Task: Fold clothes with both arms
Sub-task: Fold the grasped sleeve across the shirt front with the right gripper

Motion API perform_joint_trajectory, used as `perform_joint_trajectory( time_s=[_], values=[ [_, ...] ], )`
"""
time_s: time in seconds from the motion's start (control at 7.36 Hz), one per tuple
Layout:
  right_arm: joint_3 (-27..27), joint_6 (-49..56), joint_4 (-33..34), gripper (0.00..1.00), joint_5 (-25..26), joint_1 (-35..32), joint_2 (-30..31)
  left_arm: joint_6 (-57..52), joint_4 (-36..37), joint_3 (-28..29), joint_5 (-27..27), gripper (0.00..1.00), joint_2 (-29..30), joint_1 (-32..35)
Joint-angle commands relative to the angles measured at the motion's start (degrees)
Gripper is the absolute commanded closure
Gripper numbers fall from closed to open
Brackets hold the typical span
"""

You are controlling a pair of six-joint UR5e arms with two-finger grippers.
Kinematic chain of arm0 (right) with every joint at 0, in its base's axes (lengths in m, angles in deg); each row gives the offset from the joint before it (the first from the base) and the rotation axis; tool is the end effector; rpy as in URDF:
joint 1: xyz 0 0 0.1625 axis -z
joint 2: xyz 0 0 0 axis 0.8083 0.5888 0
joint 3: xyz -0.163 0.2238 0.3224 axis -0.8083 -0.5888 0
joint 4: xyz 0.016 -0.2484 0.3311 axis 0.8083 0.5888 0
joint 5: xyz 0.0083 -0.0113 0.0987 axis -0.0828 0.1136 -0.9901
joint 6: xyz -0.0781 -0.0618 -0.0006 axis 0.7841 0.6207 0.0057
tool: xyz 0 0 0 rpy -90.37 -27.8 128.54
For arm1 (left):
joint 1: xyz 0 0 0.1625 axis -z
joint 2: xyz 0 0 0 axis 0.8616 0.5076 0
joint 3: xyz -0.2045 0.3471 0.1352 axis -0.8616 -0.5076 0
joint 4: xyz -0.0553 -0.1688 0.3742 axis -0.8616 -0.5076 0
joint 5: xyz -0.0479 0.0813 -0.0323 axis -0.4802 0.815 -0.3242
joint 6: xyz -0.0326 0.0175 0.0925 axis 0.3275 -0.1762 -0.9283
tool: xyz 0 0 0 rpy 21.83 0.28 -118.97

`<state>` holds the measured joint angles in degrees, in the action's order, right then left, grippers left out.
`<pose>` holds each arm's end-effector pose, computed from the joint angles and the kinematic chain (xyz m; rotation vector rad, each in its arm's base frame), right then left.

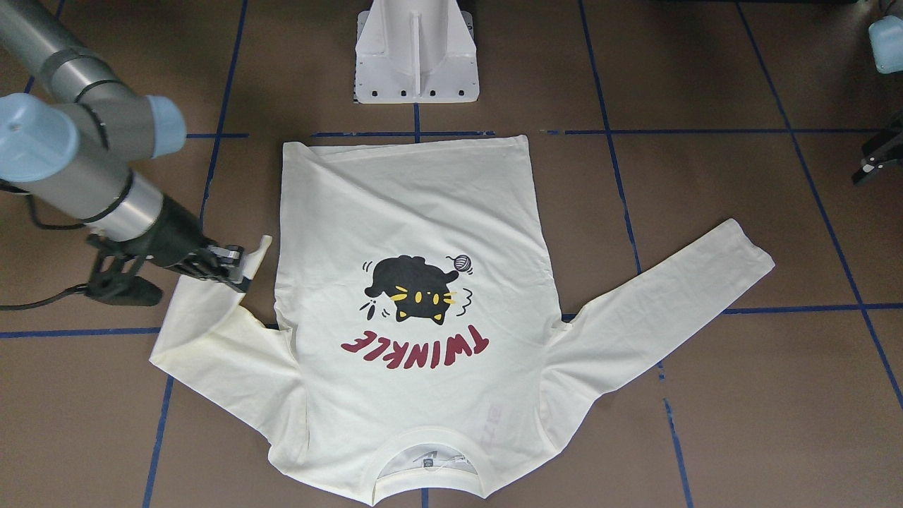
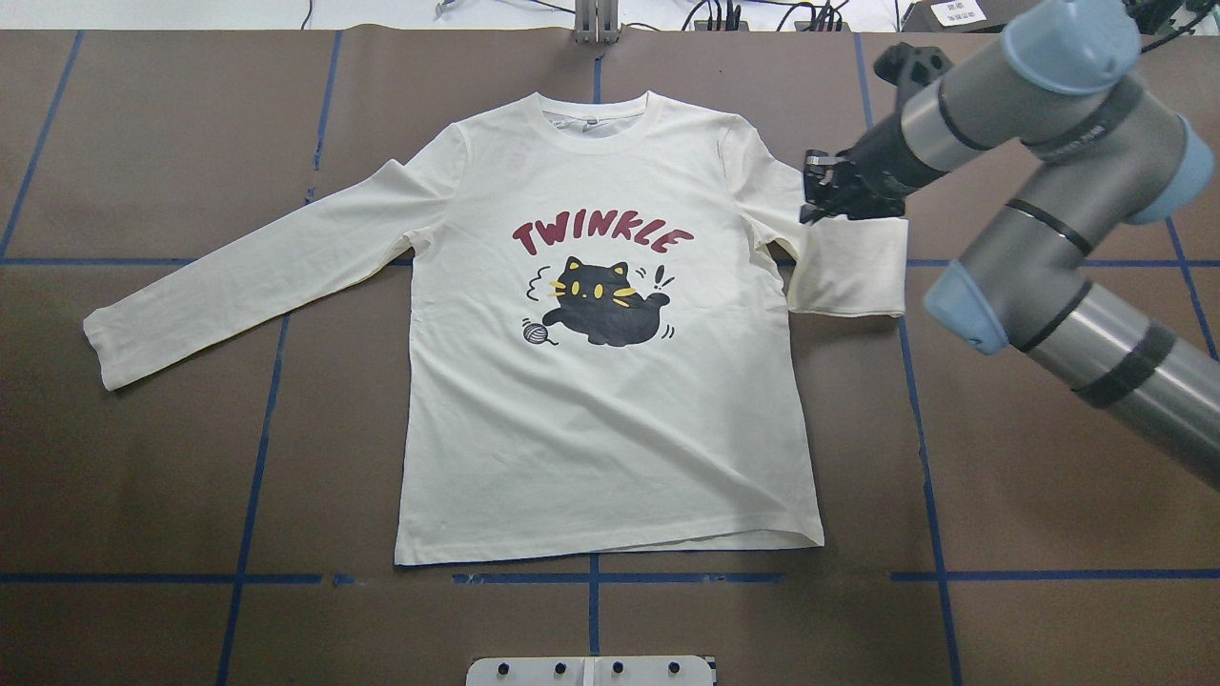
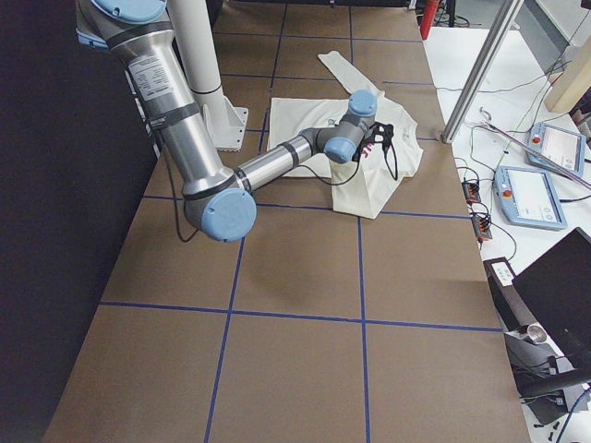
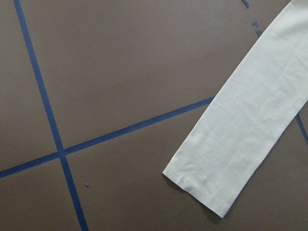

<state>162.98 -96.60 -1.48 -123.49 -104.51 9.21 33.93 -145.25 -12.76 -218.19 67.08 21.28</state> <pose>-0.3729 -0.5718 0.2810 0.0232 -1.1192 0.2728 0.0190 -0.4779 0.5510 0.3180 0.8937 0.2594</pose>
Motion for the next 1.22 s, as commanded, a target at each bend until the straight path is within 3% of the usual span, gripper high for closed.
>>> perform_joint_trajectory(
  time_s=[0.0,0.14,0.27,0.41,0.54,0.82,0.95,1.09],
  values=[
    [-10.03,-8.7,4.55,1.0,13.07,7.91,-20.84,-0.12,-0.06,0.1,-0.35,0.0,0.15,-0.09],
    [-20.72,-8.91,4.02,1.0,21.22,14.57,-31.13,-0.21,-0.15,0.1,-1.75,0.0,0.15,-0.09],
    [-29.18,-8.91,-0.59,1.0,29.48,20.38,-37.14,-0.21,-0.15,0.1,-3.76,0.0,0.15,-0.09],
    [-32.49,-9.0,-5.6,0.7,34.35,24.09,-37.81,-0.21,-0.58,0.19,-3.78,0.0,0.15,-0.09],
    [-35.91,-8.91,-6.17,0.05,35.1,24.74,-39.13,-0.13,-0.67,0.02,-3.87,0.0,0.07,-0.09],
    [-37.27,-9.0,-7.5,0.0,35.98,24.74,-39.84,0.14,-0.67,0.1,-5.18,0.0,-0.11,-0.7],
    [-34.92,-10.39,-7.06,0.0,35.64,23.0,-39.93,0.31,-1.37,0.19,-7.28,0.0,0.15,-4.45],
    [-28.28,-11.97,-4.79,0.0,32.24,19.77,-34.71,0.4,-2.07,2.28,-6.43,0.0,1.89,-7.18]
  ],
)
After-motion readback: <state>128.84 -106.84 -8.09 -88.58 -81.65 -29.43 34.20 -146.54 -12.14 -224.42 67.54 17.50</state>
